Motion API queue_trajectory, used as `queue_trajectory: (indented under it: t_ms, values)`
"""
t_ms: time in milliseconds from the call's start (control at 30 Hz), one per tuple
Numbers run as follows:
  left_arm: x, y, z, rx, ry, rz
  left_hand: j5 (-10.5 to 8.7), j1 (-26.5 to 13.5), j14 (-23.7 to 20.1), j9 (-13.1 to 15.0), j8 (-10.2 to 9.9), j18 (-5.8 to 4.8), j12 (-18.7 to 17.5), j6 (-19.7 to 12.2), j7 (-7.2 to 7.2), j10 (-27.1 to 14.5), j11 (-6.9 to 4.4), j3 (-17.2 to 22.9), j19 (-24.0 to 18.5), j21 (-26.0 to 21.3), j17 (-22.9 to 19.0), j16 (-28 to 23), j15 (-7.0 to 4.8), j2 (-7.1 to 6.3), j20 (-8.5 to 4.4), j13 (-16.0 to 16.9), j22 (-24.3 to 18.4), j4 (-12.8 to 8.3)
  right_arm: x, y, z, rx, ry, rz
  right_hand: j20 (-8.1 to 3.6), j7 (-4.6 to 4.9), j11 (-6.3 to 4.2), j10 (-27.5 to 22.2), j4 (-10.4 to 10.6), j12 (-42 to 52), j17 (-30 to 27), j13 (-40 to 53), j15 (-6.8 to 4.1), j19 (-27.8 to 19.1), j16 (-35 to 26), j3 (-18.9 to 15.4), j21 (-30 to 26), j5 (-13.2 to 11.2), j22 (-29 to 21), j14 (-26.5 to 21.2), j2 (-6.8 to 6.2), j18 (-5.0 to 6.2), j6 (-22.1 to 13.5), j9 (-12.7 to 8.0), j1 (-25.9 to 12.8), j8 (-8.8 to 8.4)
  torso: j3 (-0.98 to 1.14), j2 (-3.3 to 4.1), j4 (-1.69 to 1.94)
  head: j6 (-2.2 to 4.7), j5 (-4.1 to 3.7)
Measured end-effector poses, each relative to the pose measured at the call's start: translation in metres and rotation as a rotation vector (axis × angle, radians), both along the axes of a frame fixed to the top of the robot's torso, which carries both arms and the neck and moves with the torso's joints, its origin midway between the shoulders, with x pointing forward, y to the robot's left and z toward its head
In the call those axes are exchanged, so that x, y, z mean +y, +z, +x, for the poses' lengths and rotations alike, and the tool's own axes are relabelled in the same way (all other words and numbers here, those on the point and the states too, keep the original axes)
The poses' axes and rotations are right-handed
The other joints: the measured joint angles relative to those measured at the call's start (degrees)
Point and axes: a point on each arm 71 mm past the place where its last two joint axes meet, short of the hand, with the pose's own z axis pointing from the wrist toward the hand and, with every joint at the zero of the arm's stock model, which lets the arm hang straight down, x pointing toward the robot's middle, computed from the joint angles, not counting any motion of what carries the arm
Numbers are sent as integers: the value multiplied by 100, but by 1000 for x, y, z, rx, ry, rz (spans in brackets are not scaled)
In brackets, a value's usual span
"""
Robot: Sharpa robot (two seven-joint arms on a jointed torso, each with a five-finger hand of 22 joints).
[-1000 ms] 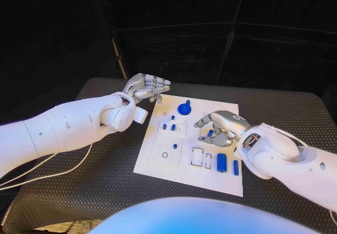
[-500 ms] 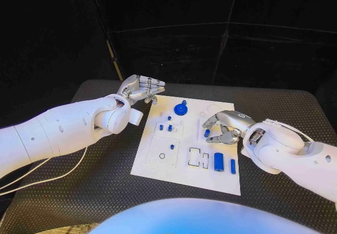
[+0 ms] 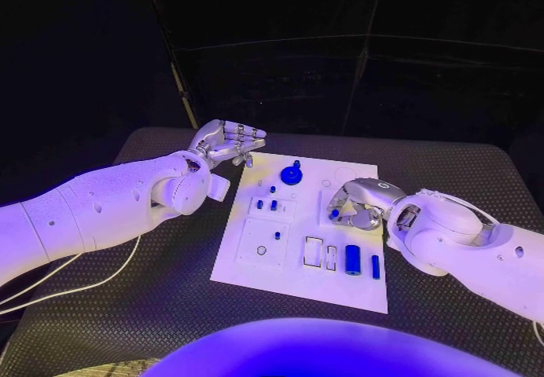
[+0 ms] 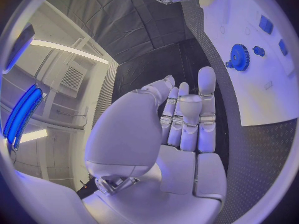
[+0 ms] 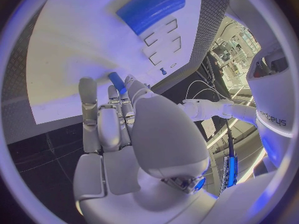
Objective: Assemble the parts on the task board
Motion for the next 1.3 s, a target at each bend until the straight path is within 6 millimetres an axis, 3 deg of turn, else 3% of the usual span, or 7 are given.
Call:
queue_trajectory:
  t_ms: [267,500,733,1000,1300]
  values:
    - [0,0,0,0,-1,0,0,0,0,0,0,0,0,0,0,0,0,0,0,0,0,0,0,0,0,0,0,0,2,0,2,-15,-1,-16,-59,-67,-118,370,30,-91,78,12,-60,59,39,327,77,-180,109,-4,48,0,252,-3,49,57,3,-1,0,-13,-1]
    - [0,0,0,1,-2,-1,0,0,0,0,0,0,0,0,0,0,0,0,0,0,0,0,0,0,0,0,0,0,4,-1,4,-34,-1,-30,-59,-57,-98,471,-66,-263,101,10,-68,59,63,682,121,-265,159,-13,68,0,314,-34,146,20,4,-3,-1,-20,-11]
    - [-1,0,0,3,-6,-2,0,0,0,0,0,0,0,0,0,0,0,0,0,0,1,0,0,0,0,0,-6,0,5,-1,4,-57,1,-42,-66,-52,-68,542,-162,-366,126,9,-68,66,71,950,189,-260,226,-13,13,0,365,-49,198,-9,4,-6,-1,-21,-23]
    - [-1,0,0,4,-7,-2,0,0,0,0,0,0,0,0,0,0,0,0,-20,-23,-12,0,0,0,20,0,-13,0,6,4,-1,-85,7,-31,-80,-47,-27,583,-326,-443,187,24,-68,80,133,1256,303,-70,356,-13,-160,0,414,-33,143,-10,5,-9,-10,-3,-47]
    - [-1,0,0,5,-6,-3,0,0,0,0,0,0,0,0,0,1,0,0,-20,-22,-12,0,0,0,20,0,-13,0,9,17,-10,-132,15,45,-80,-52,-8,603,-358,-483,187,28,-68,80,134,1348,332,-38,388,-13,-221,0,423,-39,83,-47,4,-10,-2,9,-35]
